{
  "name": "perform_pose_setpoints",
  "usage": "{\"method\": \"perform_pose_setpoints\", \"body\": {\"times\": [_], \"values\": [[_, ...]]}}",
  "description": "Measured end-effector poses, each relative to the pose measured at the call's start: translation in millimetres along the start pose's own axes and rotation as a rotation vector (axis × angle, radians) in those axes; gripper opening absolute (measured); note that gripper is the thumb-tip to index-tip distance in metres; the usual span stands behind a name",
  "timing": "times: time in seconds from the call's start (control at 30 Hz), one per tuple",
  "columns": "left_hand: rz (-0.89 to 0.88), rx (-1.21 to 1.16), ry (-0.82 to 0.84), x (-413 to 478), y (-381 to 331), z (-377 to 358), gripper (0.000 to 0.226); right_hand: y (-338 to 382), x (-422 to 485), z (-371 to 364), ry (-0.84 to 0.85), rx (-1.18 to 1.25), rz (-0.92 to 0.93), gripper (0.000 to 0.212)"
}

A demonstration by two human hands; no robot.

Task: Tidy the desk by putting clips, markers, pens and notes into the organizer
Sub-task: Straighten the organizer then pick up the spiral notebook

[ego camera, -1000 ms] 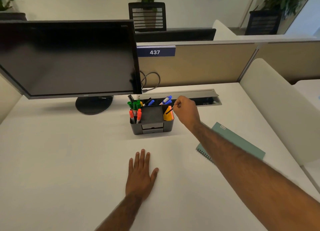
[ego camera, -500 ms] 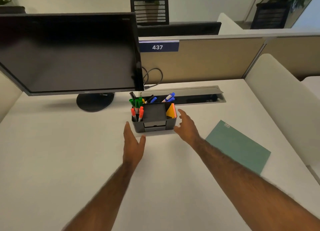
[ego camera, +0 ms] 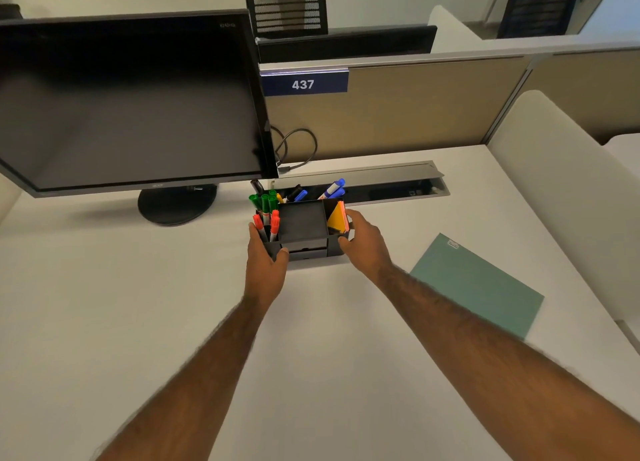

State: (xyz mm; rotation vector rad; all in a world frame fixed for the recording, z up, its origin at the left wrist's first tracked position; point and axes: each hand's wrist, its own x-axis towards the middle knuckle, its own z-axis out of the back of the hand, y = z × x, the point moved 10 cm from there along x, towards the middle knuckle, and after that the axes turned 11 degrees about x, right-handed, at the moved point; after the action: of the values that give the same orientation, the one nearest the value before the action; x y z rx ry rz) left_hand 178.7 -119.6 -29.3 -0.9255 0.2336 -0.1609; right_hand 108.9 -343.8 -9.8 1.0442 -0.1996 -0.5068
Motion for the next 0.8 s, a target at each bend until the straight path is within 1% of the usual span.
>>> {"method": "perform_pose_setpoints", "body": {"times": [0.33,0.53,0.8], "values": [[0.003,0.01,0.118,4,0,-14,0.094,-6,-3,5,-0.074,-0.042,0.002,0.054],[0.006,0.003,0.136,3,-6,-19,0.094,-5,-5,13,-0.075,-0.062,-0.016,0.049],[-0.015,0.028,0.135,-3,-5,-24,0.096,-9,-19,20,-0.081,-0.081,-0.013,0.05]]}}
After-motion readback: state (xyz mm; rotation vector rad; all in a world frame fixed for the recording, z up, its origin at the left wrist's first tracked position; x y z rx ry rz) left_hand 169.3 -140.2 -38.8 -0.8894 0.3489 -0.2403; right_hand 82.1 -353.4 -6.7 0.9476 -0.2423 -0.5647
